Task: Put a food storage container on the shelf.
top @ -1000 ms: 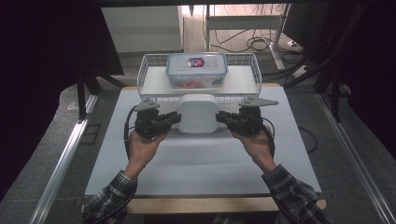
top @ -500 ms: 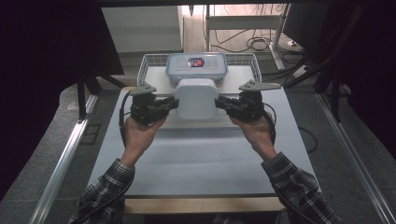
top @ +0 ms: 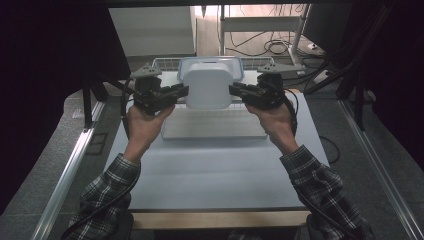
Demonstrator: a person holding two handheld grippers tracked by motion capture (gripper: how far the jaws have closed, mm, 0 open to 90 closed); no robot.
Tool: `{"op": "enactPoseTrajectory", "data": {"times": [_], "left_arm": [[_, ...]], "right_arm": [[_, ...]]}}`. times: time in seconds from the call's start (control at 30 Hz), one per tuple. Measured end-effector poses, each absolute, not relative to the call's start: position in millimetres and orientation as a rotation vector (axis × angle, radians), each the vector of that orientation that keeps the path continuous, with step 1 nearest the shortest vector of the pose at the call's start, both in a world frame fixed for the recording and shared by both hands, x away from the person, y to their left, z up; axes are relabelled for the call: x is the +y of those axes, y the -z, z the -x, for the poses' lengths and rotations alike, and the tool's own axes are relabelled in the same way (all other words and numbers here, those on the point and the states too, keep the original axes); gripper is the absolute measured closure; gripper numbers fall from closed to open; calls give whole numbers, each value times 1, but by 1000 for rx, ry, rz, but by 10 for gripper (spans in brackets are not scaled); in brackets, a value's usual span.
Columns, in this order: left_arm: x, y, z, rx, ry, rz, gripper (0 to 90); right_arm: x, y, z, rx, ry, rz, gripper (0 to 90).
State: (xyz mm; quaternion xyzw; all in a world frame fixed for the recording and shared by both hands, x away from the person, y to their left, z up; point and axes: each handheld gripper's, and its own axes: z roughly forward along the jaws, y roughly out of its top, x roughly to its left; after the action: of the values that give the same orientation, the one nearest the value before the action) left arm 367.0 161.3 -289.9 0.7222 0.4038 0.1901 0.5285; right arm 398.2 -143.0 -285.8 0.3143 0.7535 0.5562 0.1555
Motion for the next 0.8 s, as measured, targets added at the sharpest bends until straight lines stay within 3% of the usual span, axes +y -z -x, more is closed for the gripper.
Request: {"op": "enactPoseTrajectory", "data": {"times": [0.43, 0.8], "left_arm": [[162, 253, -399, 968, -441, -1711, 774], [161, 250, -426, 992, -377, -1712, 770]], "right_arm": [[-141, 248, -424, 2122, -1612, -923, 786], [-142, 244, -448, 2117, -1603, -986, 773]]}}
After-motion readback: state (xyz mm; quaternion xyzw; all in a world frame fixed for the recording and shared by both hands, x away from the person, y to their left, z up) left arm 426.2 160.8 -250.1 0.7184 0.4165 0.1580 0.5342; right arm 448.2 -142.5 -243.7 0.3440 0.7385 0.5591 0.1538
